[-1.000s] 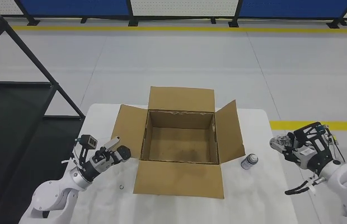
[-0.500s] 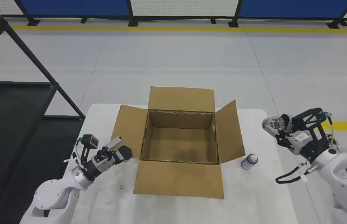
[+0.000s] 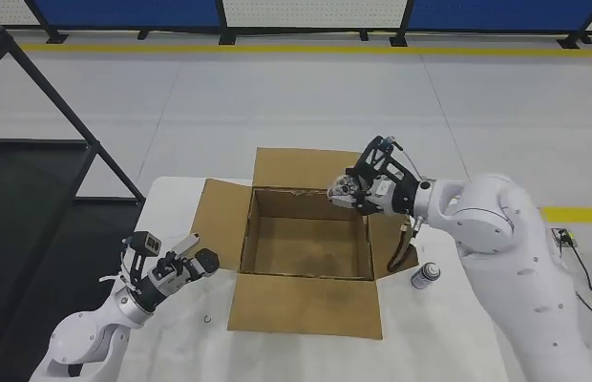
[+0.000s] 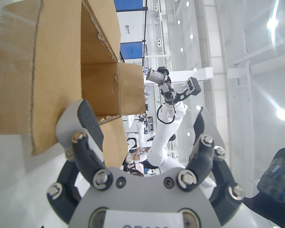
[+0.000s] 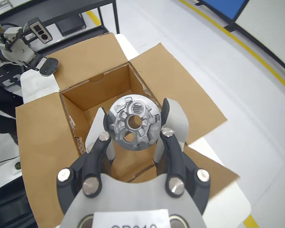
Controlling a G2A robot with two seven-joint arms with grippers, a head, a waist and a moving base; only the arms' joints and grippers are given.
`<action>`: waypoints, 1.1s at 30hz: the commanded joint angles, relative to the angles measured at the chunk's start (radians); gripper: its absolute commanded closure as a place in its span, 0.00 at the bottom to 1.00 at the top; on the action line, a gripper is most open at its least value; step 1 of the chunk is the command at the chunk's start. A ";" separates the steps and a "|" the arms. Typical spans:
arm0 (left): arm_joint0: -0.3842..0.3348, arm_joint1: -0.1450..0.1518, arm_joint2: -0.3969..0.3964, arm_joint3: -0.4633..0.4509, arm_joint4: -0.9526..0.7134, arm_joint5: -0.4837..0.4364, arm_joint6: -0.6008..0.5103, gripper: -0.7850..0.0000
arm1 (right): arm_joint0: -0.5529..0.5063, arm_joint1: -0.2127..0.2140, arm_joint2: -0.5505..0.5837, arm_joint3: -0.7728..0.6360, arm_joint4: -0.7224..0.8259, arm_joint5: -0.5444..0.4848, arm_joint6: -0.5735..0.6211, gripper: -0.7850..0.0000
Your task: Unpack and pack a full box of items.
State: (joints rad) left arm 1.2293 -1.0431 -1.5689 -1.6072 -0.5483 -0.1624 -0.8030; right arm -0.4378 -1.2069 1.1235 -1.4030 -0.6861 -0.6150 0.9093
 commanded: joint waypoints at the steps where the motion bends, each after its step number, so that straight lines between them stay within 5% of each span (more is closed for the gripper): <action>1: 0.001 0.000 -0.002 -0.002 0.000 0.000 0.001 0.00 | 0.071 -0.017 -0.081 0.118 0.020 -0.002 0.025 1.00; 21: 0.001 0.000 -0.002 -0.002 0.000 0.000 0.001 0.00 | 0.067 -0.017 -0.082 0.117 0.019 0.001 0.020 1.00; 33: 0.001 0.000 -0.002 -0.002 0.000 0.000 0.001 0.00 | 0.124 -0.101 -0.357 0.264 -0.056 0.059 -0.079 1.00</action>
State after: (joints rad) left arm 1.2302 -1.0430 -1.5704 -1.6097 -0.5480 -0.1626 -0.8022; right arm -0.3253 -1.2989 0.7879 -1.1595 -0.7384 -0.5674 0.8403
